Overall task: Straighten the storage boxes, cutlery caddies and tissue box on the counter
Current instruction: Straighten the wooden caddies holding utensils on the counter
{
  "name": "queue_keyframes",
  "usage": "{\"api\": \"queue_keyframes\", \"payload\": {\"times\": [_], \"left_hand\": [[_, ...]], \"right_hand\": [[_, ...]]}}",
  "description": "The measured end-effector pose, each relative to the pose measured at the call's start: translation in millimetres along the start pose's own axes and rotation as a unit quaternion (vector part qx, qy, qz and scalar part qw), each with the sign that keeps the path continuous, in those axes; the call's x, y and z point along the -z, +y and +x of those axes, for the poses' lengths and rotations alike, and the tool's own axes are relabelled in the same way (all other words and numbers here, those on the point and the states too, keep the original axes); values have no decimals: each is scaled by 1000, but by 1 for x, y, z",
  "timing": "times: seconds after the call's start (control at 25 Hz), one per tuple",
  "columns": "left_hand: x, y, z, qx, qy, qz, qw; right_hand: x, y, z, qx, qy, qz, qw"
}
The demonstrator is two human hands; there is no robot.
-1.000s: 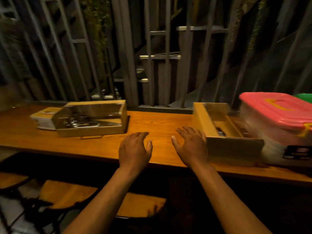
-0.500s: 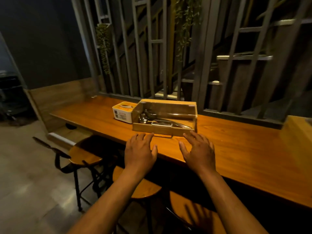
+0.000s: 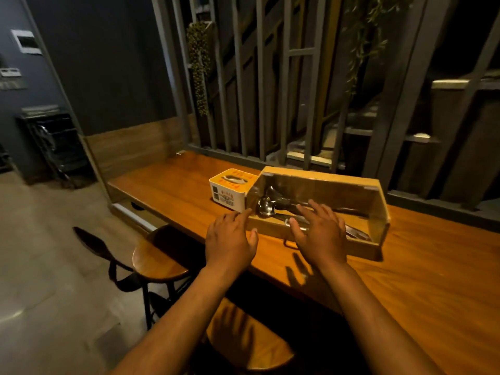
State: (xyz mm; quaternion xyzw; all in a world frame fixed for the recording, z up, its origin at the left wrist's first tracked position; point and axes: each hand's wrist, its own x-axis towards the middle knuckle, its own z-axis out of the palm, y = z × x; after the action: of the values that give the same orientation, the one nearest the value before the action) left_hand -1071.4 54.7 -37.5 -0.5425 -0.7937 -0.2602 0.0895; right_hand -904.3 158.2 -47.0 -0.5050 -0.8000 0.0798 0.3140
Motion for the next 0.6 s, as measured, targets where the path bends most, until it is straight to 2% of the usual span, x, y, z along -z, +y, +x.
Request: {"api": "queue_keyframes", "payload": {"times": [0.24,0.32,0.44,0.6], "left_hand": [[-23,-35,89,-2,-24,-66,998],[-34,-40,118,24,-67,-123,990],[-58,-40,142,45,-117,-251,960],[-75,-41,118,68,-80,-329,939]], "right_hand": [[-47,-19,61,-18,-54,-102,993],[-56,-17,62,-29,-22,-117,992],[-59,-11,60,-23,3,-115,993],[-62,-11,56,-60,76,-85,992]]}}
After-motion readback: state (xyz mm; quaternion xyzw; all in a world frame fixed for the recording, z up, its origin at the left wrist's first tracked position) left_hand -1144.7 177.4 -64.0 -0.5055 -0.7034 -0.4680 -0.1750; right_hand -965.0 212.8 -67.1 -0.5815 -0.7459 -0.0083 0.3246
